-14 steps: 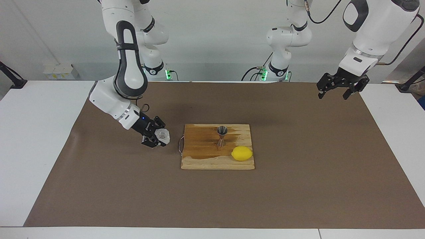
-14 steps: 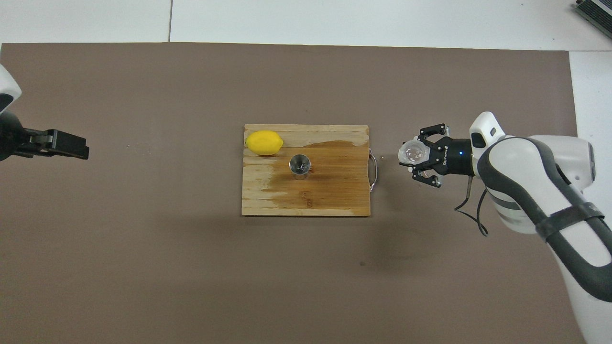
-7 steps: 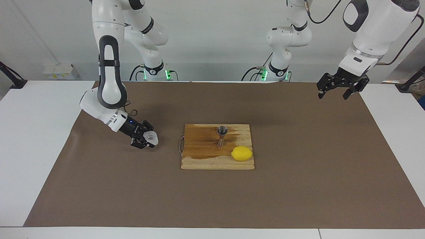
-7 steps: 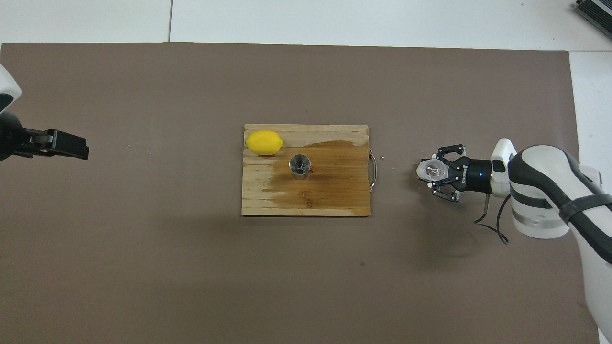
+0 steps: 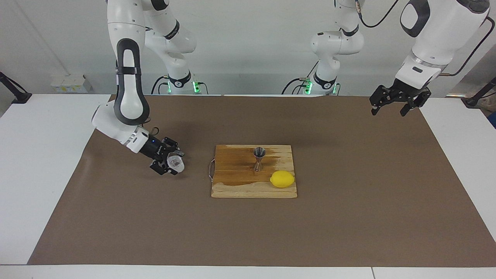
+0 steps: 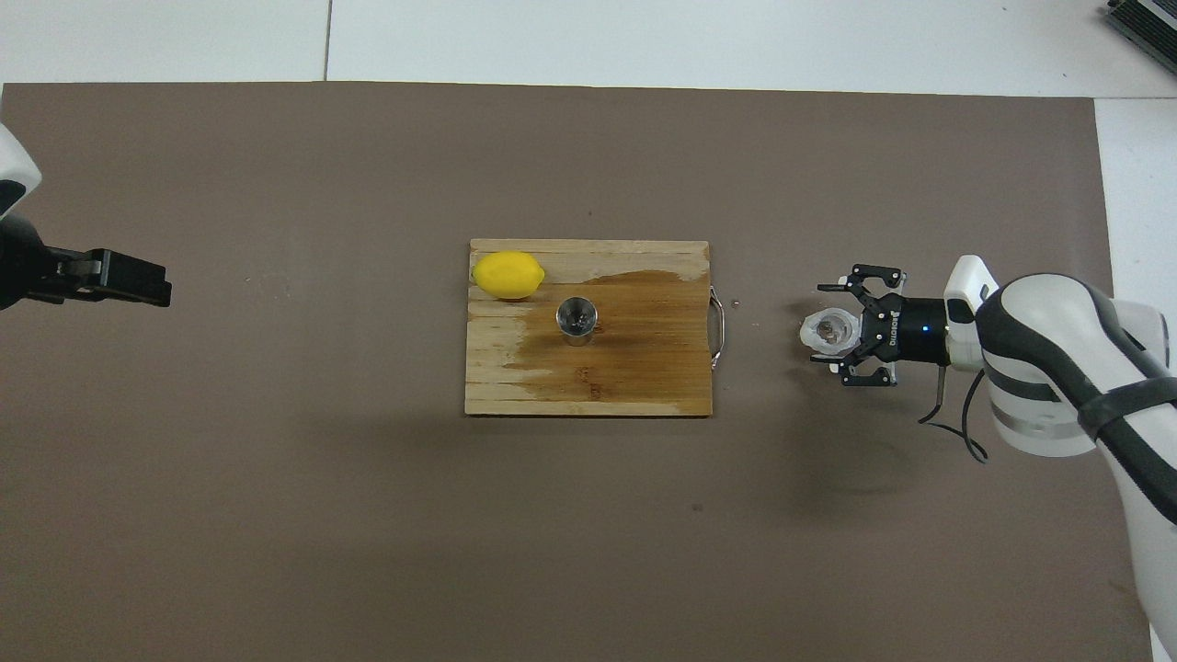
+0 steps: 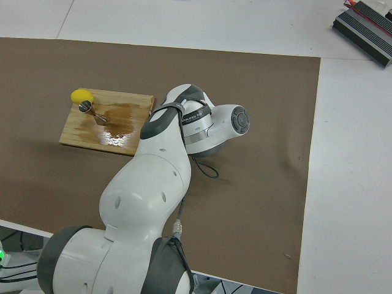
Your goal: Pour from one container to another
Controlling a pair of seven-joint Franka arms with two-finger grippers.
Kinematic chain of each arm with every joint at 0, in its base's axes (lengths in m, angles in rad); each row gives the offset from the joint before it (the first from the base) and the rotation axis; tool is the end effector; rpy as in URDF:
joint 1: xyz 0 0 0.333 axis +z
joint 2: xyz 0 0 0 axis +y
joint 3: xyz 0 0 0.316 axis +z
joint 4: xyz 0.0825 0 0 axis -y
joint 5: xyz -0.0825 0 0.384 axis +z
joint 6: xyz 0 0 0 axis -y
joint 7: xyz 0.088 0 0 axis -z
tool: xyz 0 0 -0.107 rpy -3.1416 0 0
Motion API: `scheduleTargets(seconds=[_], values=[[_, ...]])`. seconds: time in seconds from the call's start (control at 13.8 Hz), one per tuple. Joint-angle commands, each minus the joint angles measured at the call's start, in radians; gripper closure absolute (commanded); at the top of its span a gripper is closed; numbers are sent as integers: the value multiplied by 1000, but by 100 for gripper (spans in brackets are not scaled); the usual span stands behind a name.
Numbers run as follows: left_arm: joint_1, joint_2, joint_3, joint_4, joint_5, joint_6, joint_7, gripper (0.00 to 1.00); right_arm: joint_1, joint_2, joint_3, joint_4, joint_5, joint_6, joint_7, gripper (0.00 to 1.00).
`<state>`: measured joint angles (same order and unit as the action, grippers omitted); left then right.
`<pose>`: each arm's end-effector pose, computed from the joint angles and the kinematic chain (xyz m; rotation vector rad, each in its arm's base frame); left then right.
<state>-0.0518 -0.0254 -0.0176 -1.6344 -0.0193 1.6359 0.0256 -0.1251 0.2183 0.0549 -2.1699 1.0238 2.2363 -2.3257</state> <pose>0.5507 -0.0404 0.6142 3.1185 -0.1467 0.0413 0.5535 -0.0136 0.2912 -1.8781 -1.7961 -0.8868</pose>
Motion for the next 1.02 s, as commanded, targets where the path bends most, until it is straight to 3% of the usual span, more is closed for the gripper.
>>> scheduleTargets(seconds=[0.0, 0.36, 0.65, 0.8, 0.95], values=[[9, 4, -7, 13, 13, -19, 4, 0, 13, -97, 2, -10, -173, -29, 205, 0], [9, 4, -7, 13, 13, -19, 2, 0, 41, -152, 2, -7, -440, -52, 653, 0], [9, 4, -7, 13, 15, -19, 4, 0, 41, -171, 0, 21, -701, -81, 1120, 0], [9, 4, -7, 13, 13, -19, 2, 0, 41, -217, 6, 30, -844, -165, 1395, 0], [9, 4, -7, 13, 13, -19, 2, 0, 59, -247, 13, 96, -947, -327, 1666, 0]])
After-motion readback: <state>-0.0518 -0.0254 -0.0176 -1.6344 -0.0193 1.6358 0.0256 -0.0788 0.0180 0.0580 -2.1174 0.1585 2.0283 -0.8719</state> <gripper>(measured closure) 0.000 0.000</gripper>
